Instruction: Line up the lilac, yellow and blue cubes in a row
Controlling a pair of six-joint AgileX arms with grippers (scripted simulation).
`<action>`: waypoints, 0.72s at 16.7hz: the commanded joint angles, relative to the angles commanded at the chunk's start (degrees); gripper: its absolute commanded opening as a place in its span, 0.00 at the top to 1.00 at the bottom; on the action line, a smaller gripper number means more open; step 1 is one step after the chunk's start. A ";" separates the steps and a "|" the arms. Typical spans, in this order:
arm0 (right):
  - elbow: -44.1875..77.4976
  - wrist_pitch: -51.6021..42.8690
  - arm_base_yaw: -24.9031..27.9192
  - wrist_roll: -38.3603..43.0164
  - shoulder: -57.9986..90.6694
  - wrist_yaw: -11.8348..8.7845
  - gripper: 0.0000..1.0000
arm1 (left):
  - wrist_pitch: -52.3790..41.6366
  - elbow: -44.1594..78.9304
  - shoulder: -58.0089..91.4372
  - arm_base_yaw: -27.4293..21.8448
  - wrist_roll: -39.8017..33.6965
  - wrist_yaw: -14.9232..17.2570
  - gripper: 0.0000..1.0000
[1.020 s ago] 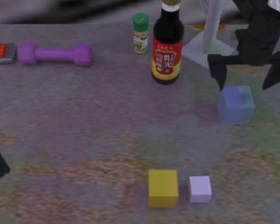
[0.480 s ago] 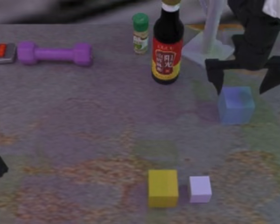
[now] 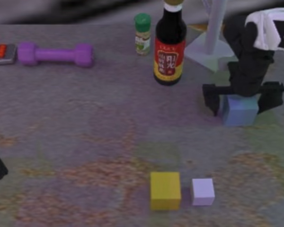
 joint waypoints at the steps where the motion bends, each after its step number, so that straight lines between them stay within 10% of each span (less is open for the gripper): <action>1: 0.00 0.00 0.00 0.00 0.00 0.00 0.00 | 0.00 0.00 0.00 0.00 0.00 0.00 0.00; 3: 0.00 0.00 0.00 0.00 0.00 0.00 0.00 | 0.00 0.00 0.00 0.00 0.00 0.00 0.00; 12: 0.00 0.00 0.00 0.00 0.00 0.00 0.68 | 0.00 0.00 0.00 0.00 0.00 0.00 0.00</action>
